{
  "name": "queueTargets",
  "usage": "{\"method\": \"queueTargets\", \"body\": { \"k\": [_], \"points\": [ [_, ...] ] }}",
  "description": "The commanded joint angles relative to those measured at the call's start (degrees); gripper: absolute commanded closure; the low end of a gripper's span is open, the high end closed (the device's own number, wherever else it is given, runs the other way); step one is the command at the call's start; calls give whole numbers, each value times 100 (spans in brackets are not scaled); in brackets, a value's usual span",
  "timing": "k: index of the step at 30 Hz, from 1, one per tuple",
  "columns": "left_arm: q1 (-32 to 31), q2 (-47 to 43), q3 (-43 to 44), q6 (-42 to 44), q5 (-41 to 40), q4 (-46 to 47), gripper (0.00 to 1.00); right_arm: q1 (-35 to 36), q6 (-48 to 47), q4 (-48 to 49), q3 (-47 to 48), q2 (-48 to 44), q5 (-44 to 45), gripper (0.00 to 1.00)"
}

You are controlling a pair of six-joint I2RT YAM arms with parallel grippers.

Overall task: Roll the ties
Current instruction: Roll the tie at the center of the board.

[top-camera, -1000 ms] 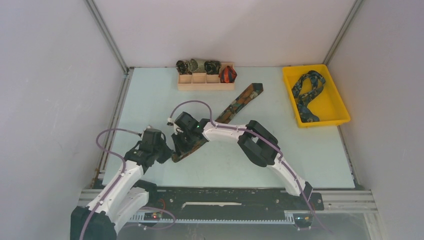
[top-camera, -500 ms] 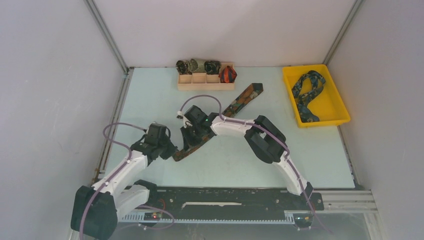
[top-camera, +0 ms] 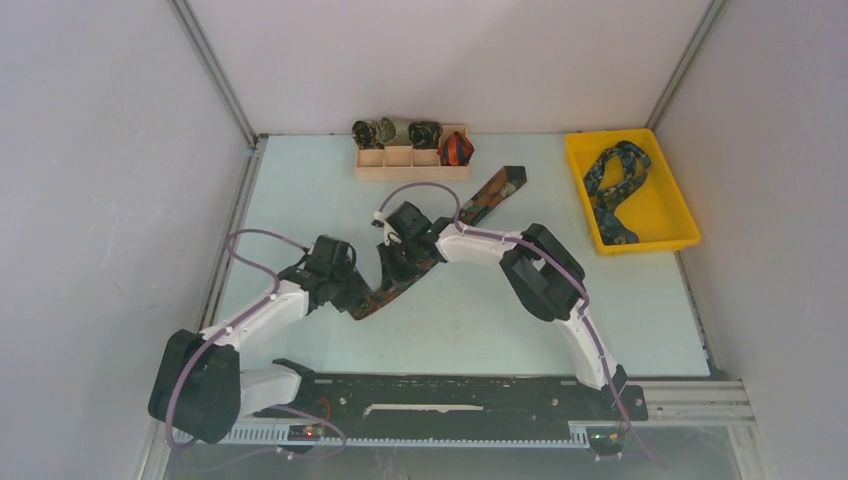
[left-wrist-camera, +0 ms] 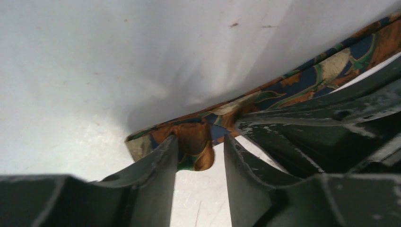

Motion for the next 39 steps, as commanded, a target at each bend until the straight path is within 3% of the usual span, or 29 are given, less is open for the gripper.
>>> {"method": "queueTargets", "body": {
  "k": [1, 7, 17, 24, 25, 32, 36, 39],
  "points": [
    [-198, 108, 260, -67, -92, 262, 51, -5, 7, 250, -62, -363, -87, 98],
    [-313, -75, 103, -286, -215, 345, 53, -90, 97, 516, -294, -527, -115, 98],
    [-320, -426, -502, -492, -297, 865, 69, -240, 373, 1041, -617, -706, -615, 98],
    [-322, -598, -759, -586, -385, 1115, 99, -237, 493, 1205, -626, -671, -892, 98],
    [-324, -617, -784, -601, -411, 1129, 100, -231, 517, 1234, -622, -662, -935, 98],
    [-323, -765, -995, -666, -456, 1312, 100, -71, 623, 1336, -536, -481, -1091, 97],
    [-326, -890, -1075, -665, -423, 1446, 73, -25, 658, 1346, -481, -396, -1140, 97],
    [-322, -1042, -1124, -691, -449, 1471, 72, -18, 660, 1334, -487, -393, -1149, 97]
  ]
}}
